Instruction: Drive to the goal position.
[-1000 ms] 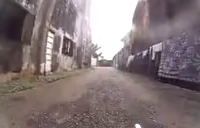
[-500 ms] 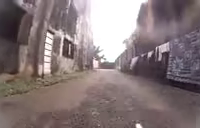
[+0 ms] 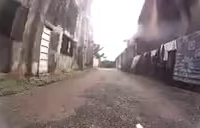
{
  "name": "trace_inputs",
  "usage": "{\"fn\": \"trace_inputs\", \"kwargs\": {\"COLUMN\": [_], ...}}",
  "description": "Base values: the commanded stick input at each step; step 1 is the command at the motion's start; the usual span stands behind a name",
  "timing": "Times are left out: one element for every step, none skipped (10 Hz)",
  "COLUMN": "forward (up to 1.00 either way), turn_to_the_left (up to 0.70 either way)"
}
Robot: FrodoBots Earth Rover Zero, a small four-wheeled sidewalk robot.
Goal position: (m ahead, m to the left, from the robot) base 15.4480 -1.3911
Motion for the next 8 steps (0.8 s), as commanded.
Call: {"fn": "trace_inputs", "kwargs": {"forward": [0.7, 0.7, 0.7, 0.7, 0.7, 0.7, 0.7, 0.7], "turn_to_the_left": [0.0, 0.0, 0.0, 0.0, 0.0, 0.0, 0.0, 0.0]}}
